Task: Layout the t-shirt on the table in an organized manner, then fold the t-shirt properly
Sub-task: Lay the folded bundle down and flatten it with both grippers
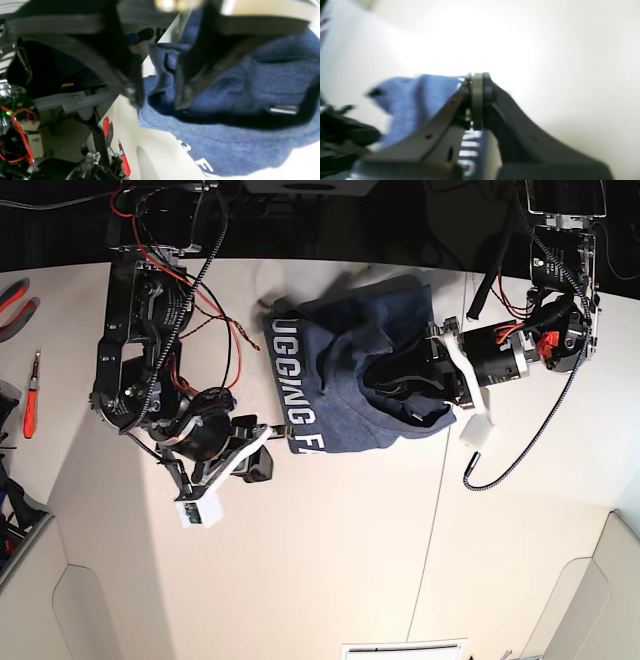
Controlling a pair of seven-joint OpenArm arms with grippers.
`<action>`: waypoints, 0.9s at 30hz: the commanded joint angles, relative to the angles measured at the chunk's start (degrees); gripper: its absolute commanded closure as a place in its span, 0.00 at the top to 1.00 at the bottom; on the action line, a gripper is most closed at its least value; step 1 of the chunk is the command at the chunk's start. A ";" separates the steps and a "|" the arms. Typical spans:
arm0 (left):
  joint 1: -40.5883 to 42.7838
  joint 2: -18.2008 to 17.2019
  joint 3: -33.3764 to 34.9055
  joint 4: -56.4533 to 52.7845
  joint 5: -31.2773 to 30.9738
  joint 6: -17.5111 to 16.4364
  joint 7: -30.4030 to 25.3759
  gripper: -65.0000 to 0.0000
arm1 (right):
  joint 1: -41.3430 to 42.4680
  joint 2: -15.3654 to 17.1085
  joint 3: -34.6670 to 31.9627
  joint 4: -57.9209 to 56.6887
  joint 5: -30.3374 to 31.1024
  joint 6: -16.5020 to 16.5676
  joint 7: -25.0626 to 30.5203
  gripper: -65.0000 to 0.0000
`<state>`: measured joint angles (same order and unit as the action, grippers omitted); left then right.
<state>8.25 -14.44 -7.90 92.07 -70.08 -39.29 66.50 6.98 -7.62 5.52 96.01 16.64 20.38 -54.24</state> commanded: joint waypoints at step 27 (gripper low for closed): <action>-0.46 -0.52 10.10 0.98 9.75 -0.71 -3.26 0.19 | 0.76 2.71 -2.99 -14.32 12.90 6.88 1.95 0.25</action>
<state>8.38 -14.59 2.31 92.07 -58.96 -39.29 63.70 6.66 -4.67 2.57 81.01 28.69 26.61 -53.19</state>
